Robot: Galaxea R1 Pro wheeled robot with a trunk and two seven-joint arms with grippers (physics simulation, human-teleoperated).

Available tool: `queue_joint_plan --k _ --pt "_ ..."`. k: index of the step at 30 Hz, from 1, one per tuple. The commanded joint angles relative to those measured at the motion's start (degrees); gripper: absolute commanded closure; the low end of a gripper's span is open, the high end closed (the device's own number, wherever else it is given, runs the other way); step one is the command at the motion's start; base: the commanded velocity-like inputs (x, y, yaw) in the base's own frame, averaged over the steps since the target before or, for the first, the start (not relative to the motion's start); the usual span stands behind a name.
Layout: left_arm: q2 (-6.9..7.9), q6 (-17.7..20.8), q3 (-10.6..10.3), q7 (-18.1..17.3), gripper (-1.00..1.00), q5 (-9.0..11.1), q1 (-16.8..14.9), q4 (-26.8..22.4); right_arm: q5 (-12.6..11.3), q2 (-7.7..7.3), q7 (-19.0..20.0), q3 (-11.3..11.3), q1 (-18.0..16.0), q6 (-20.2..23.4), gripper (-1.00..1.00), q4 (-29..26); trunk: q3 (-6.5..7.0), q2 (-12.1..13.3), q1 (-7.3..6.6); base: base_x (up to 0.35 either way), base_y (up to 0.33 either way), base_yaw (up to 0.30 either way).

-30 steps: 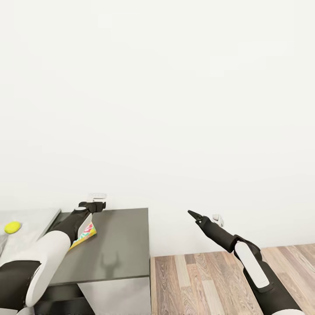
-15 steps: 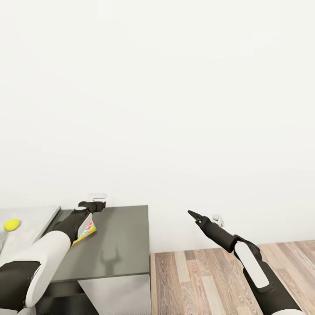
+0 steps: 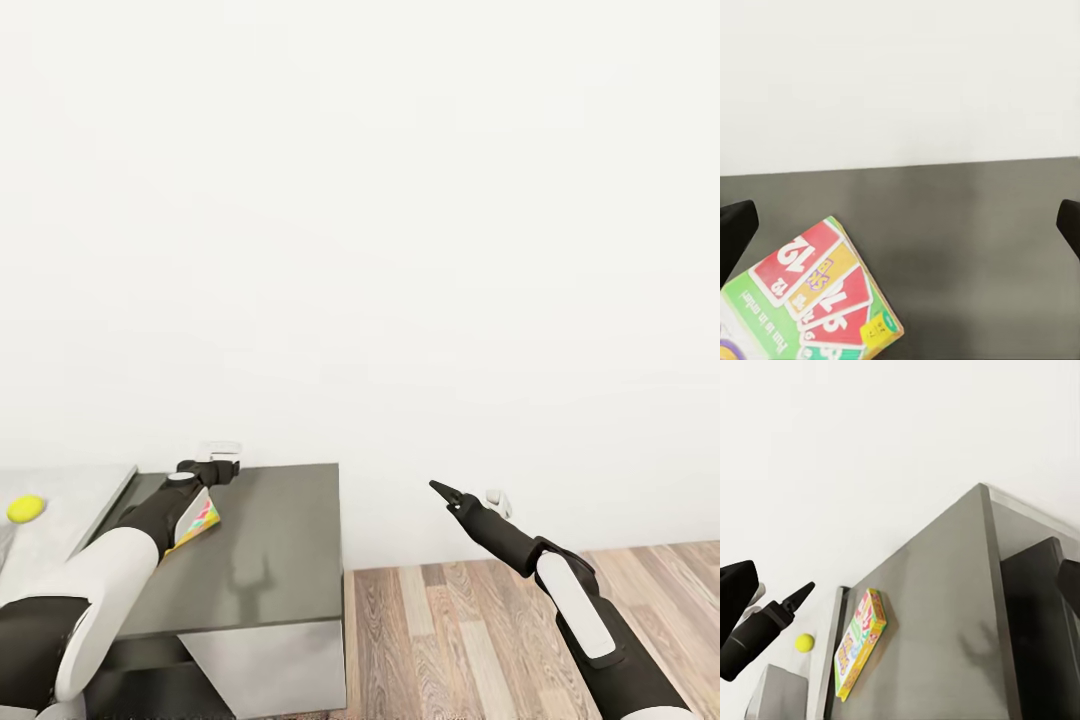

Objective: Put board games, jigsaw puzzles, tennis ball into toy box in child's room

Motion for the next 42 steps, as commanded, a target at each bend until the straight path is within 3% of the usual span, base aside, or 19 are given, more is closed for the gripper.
queue_joint_plan --k 1,6,12,16,26,42 --pt "0.08 0.36 -0.44 0.31 -1.00 0.18 -0.03 -0.08 -0.23 -0.04 0.01 0.03 -0.05 0.18 -1.00 -0.01 -0.22 -0.13 0.03 0.000 0.000 0.000" --pt "1.22 0.41 -0.22 0.25 -1.00 -0.03 -0.26 0.42 -0.23 -0.04 0.02 0.06 -0.04 0.18 -1.00 -0.01 -0.69 -0.13 0.03 0.000 0.000 0.000" --pt "5.15 -0.05 -0.20 -0.71 -1.00 -0.31 -0.44 0.56 -0.22 -0.01 -0.02 0.07 -0.05 0.12 -1.00 0.00 -1.26 -0.13 0.03 0.000 0.000 0.000" --pt "6.16 -1.08 -0.28 -3.02 -1.00 -0.40 -0.46 0.57 -0.22 0.03 -0.11 0.08 -0.05 0.10 -1.00 0.00 -1.63 -0.13 0.03 0.000 0.000 0.000" --pt "6.84 -5.58 -0.49 -5.47 -1.00 -0.73 -0.47 0.58 -0.21 0.02 -0.08 0.08 -0.05 0.09 -1.00 -0.02 -2.57 -0.13 0.03 0.000 0.000 0.000" --pt "6.63 -6.09 -0.55 -5.66 -1.00 -0.90 -0.47 0.58 -0.21 -0.04 -0.07 0.08 -0.05 0.09 -1.00 -0.03 -4.07 -0.13 0.03 0.000 0.000 0.000"
